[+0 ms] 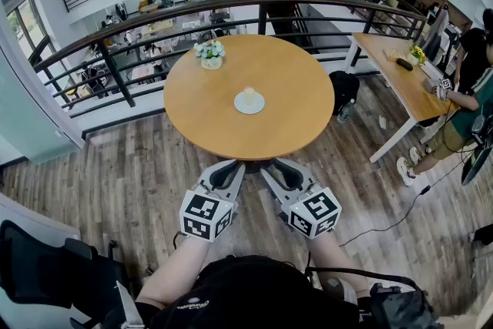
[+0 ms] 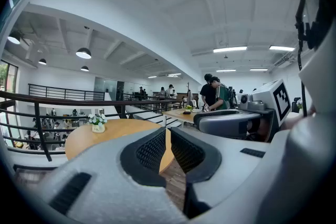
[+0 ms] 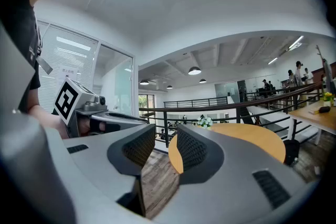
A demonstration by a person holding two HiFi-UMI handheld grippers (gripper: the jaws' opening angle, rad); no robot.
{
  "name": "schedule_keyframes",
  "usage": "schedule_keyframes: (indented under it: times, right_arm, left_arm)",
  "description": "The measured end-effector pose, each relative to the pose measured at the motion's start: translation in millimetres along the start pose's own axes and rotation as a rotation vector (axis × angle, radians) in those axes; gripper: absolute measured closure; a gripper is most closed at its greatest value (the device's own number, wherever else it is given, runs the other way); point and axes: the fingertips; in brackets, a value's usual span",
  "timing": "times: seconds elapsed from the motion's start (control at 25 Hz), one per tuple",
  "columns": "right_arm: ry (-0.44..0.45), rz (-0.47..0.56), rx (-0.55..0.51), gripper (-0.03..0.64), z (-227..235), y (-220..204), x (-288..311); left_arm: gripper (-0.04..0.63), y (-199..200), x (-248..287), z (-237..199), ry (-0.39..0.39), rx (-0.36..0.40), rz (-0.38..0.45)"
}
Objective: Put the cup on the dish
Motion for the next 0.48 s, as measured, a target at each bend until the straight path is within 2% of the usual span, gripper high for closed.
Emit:
schedule_keyframes:
  times: [0.48]
  right_arm:
    - [-0.002,0.01,0.025,0.499,9.2,-3.3,0.1]
  left_arm:
    - [0.565,0.6,7.7,4.1,-0.001,-0.005,-0.001]
Point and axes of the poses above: the fingertips, and each gripper's own axes: x forward along the fingers, z to its right, y out of its top, and after that the axes turned 5 degrees about z, right-handed
